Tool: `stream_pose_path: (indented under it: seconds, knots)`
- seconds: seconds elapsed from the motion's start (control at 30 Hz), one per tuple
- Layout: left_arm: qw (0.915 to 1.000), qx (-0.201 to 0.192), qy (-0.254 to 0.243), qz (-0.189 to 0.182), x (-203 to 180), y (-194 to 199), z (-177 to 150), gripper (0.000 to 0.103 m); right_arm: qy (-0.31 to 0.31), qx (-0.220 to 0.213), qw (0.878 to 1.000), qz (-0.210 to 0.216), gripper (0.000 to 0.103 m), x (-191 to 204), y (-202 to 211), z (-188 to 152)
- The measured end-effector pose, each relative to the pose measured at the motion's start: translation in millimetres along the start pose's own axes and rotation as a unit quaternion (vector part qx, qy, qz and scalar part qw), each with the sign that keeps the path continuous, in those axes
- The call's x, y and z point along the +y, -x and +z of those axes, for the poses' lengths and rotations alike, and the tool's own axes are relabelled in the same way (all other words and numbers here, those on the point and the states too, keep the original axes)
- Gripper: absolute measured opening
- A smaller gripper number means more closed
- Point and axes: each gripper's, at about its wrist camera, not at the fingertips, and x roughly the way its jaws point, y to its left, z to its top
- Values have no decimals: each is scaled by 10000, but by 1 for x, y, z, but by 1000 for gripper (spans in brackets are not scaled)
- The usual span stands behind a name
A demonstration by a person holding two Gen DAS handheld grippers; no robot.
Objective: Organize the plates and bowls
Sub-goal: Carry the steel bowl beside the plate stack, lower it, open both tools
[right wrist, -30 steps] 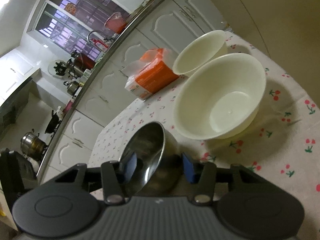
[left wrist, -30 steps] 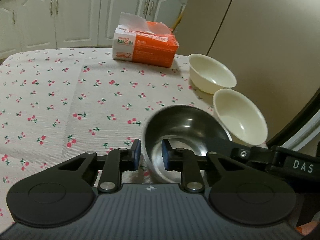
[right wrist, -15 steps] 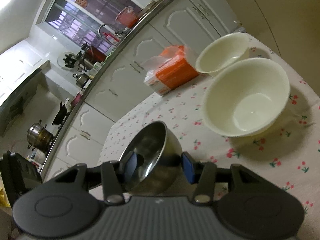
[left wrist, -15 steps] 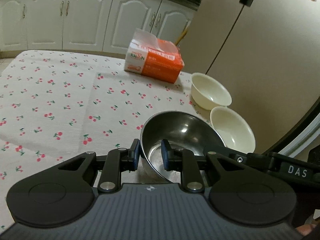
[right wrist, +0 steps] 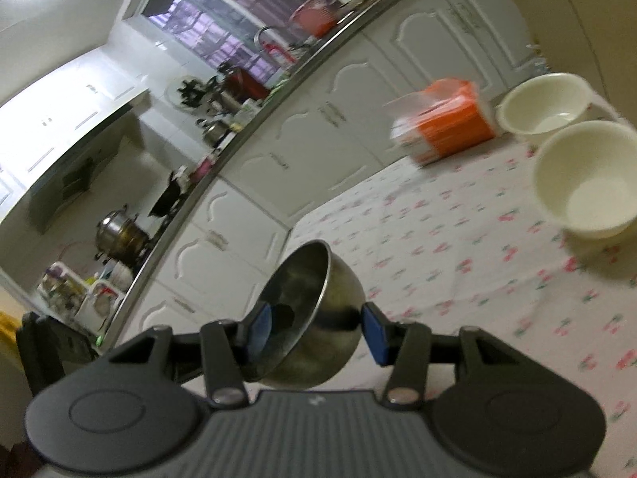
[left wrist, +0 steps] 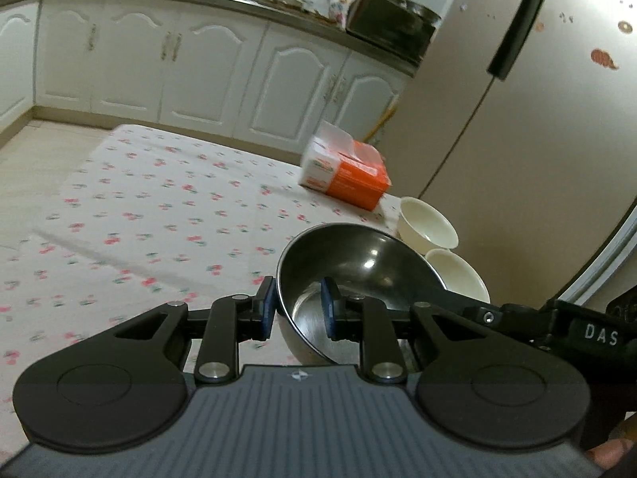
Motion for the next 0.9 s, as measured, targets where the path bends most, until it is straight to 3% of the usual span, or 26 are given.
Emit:
stream_pose_path:
  seconds: [0.4, 0.7, 0.9]
  knots:
    - [9975, -364, 379, 477, 61, 77, -25, 24, 216, 581, 9968, 508, 53, 63, -35, -53]
    - [9938, -318, 706, 796, 90, 84, -56, 24, 216, 1178, 9919, 422, 54, 75, -58, -103]
    - [9910, -247, 1032, 821, 106, 88, -67, 24, 257, 1381, 9895, 352, 55, 79, -64, -124]
